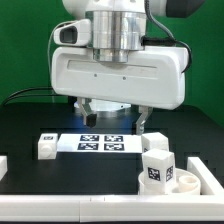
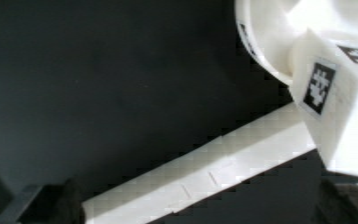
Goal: Assemble stool
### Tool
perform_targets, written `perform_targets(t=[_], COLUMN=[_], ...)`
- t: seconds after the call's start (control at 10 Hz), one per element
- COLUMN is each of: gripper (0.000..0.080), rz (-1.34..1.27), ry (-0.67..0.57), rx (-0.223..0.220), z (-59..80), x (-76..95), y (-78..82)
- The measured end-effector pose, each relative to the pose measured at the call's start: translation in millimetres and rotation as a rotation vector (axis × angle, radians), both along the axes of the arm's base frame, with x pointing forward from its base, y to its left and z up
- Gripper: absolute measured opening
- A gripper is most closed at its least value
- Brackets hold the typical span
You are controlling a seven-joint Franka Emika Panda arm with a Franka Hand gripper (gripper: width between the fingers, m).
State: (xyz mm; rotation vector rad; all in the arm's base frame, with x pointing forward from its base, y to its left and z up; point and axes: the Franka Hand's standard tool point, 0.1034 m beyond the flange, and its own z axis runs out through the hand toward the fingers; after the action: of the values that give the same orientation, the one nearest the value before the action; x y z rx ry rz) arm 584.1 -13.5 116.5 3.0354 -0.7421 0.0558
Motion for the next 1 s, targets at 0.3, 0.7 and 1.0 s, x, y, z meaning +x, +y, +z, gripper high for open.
perform_targets(t=[0.3,0.7,1.0], gripper=[0.0649,0.0649,0.0649], rz=[0.105,0.105,0.104], ry=[0.006,0.047,0.049], rx=[0.015,0.051,0.05], z=[-14.0,-29.1,-29.9], x=[-39.4,-68.1,-68.6], y=[-42.7,-66.0,-66.3])
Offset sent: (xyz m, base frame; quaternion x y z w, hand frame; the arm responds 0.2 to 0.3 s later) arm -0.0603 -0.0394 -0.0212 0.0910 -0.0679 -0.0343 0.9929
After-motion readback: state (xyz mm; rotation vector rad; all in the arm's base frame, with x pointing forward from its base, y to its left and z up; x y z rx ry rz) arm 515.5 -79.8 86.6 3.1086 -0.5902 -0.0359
